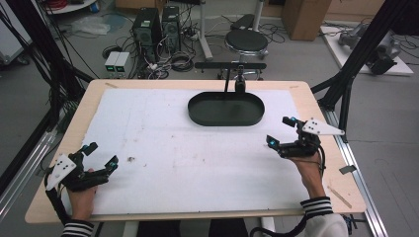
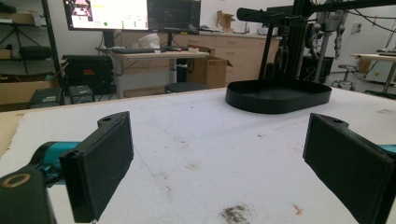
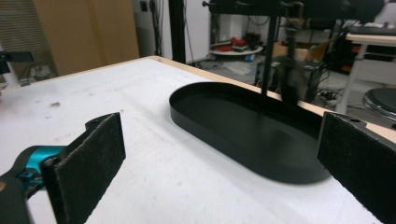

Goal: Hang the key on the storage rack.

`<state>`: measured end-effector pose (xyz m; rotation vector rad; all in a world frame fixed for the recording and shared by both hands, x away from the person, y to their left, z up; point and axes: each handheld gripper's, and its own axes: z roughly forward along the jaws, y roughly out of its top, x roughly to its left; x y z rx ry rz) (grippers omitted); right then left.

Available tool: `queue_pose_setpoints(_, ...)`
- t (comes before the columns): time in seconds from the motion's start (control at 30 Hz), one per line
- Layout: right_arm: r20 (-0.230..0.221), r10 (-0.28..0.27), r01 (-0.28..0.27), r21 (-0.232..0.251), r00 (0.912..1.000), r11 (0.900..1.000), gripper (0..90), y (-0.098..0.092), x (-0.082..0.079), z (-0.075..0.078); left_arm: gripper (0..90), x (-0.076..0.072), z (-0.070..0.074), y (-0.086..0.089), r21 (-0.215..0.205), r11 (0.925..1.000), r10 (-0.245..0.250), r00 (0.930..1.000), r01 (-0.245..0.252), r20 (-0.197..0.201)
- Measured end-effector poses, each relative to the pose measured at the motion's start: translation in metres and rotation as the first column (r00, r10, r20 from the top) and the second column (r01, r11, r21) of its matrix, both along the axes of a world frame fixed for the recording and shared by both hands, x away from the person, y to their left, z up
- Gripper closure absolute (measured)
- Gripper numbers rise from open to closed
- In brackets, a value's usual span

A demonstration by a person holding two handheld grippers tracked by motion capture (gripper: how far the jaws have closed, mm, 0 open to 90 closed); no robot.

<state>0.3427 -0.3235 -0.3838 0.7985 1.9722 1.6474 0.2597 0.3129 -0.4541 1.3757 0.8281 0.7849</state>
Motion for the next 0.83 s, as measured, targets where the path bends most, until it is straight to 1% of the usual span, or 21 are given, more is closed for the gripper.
queue_pose_setpoints(0.03, 0.003, -0.013, 0.013, 0.020, 0.9999, 1.000, 0.4, -0.006, -0.006, -0.012, 9.0, 0.000, 0.000, 0.000, 0.000, 1.0000, 0.000, 1.0000, 0.000, 0.002)
queue_pose_setpoints(0.07, -0.007, -0.019, 0.019, 0.024, 0.9998, 1.000, 0.4, -0.007, -0.008, -0.016, 9.0, 0.000, 0.000, 0.000, 0.000, 1.0000, 0.000, 1.0000, 0.000, 0.002)
queue_pose_setpoints(0.1, 0.001, -0.028, 0.028, 0.031, 0.9996, 0.999, 0.4, -0.010, -0.010, -0.024, 9.0, 0.000, 0.000, 0.000, -0.001, 1.0000, 0.000, 1.0000, 0.000, 0.000)
queue_pose_setpoints(0.13, -0.010, -0.034, 0.035, 0.038, 0.9994, 0.999, 0.4, -0.013, -0.013, -0.029, 9.0, 0.000, 0.000, 0.000, -0.001, 1.0000, 0.000, 1.0000, 0.000, 0.000)
queue_pose_setpoints(0.17, -0.009, -0.041, 0.041, 0.046, 0.9991, 0.998, 0.4, -0.015, -0.014, -0.035, 9.0, 0.000, 0.000, 0.000, 0.000, 1.0000, 0.000, 1.0000, 0.000, 0.000)
queue_pose_setpoints(0.2, 0.001, -0.049, 0.049, 0.057, 0.9988, 0.997, 0.4, -0.016, -0.016, -0.039, 9.0, 0.000, 0.000, -0.001, 0.000, 1.0000, 0.000, 1.0000, 0.000, 0.001)
queue_pose_setpoints(0.23, 0.000, -0.057, 0.057, 0.067, 0.9984, 0.996, 0.4, -0.018, -0.017, -0.043, 9.0, 0.000, 0.000, -0.001, 0.004, 1.0000, 0.001, 1.0000, -0.001, 0.001)
queue_pose_setpoints(0.27, 0.012, -0.066, 0.065, 0.074, 0.9978, 0.995, 0.4, -0.019, -0.019, -0.046, 9.0, 0.000, 0.000, -0.001, 0.004, 1.0000, 0.001, 1.0000, -0.001, 0.001)
queue_pose_setpoints(0.33, 0.025, -0.076, 0.073, 0.091, 0.9968, 0.993, 0.4, -0.019, -0.022, -0.050, 9.0, 0.000, 0.000, -0.001, 0.006, 1.0000, 0.001, 1.0000, -0.001, 0.002)
queue_pose_setpoints(0.37, 0.034, -0.080, 0.077, 0.092, 0.9962, 0.993, 0.4, -0.018, -0.023, -0.053, 9.0, 0.000, 0.000, -0.001, 0.006, 1.0000, 0.001, 1.0000, -0.001, 0.003)
queue_pose_setpoints(0.4, 0.050, -0.088, 0.083, 0.086, 0.9949, 0.993, 0.4, -0.018, -0.024, -0.055, 9.0, 0.000, 0.000, -0.001, 0.006, 1.0000, 0.001, 1.0000, -0.001, 0.003)
queue_pose_setpoints(0.43, 0.050, -0.088, 0.083, 0.086, 0.9949, 0.993, 0.4, -0.018, -0.024, -0.055, 9.0, 0.000, 0.000, -0.001, 0.005, 1.0000, 0.002, 1.0000, -0.002, 0.004)
queue_pose_setpoints(0.47, 0.062, -0.102, 0.097, 0.076, 0.9928, 0.992, 0.4, -0.016, -0.026, -0.061, 9.0, 0.000, 0.000, -0.001, 0.006, 1.0000, 0.001, 1.0000, -0.001, 0.003)
queue_pose_setpoints(0.5, 0.062, -0.102, 0.097, 0.076, 0.9928, 0.992, 0.4, -0.016, -0.026, -0.061, 9.0, 0.000, 0.000, -0.001, 0.006, 1.0000, 0.002, 1.0000, -0.002, 0.004)
queue_pose_setpoints(0.53, 0.071, -0.111, 0.106, 0.072, 0.9913, 0.992, 0.4, -0.014, -0.027, -0.066, 9.0, -0.001, 0.000, -0.001, 0.006, 1.0000, 0.002, 1.0000, -0.002, 0.005)
queue_pose_setpoints(0.57, 0.071, -0.111, 0.106, 0.072, 0.9913, 0.992, 0.4, -0.014, -0.027, -0.066, 9.0, -0.001, 0.000, -0.001, 0.006, 1.0000, 0.002, 1.0000, -0.002, 0.005)
queue_pose_setpoints(0.63, 0.095, -0.135, 0.128, 0.077, 0.9862, 0.989, 0.5, -0.013, -0.032, -0.067, 9.0, -0.001, 0.000, -0.001, 0.000, 1.0000, 0.003, 1.0000, -0.003, 0.005)
queue_pose_setpoints(0.7, 0.120, -0.142, 0.134, 0.073, 0.9826, 0.988, 0.4, -0.013, -0.033, -0.068, 9.0, -0.001, 0.000, 0.000, 0.001, 1.0000, 0.004, 1.0000, -0.004, 0.003)
queue_pose_setpoints(0.83, 0.121, -0.146, 0.138, 0.070, 0.9820, 0.988, 0.4, -0.012, -0.033, -0.068, 9.0, -0.001, 0.000, -0.001, 0.007, 1.0000, 0.004, 0.9999, -0.004, 0.011)
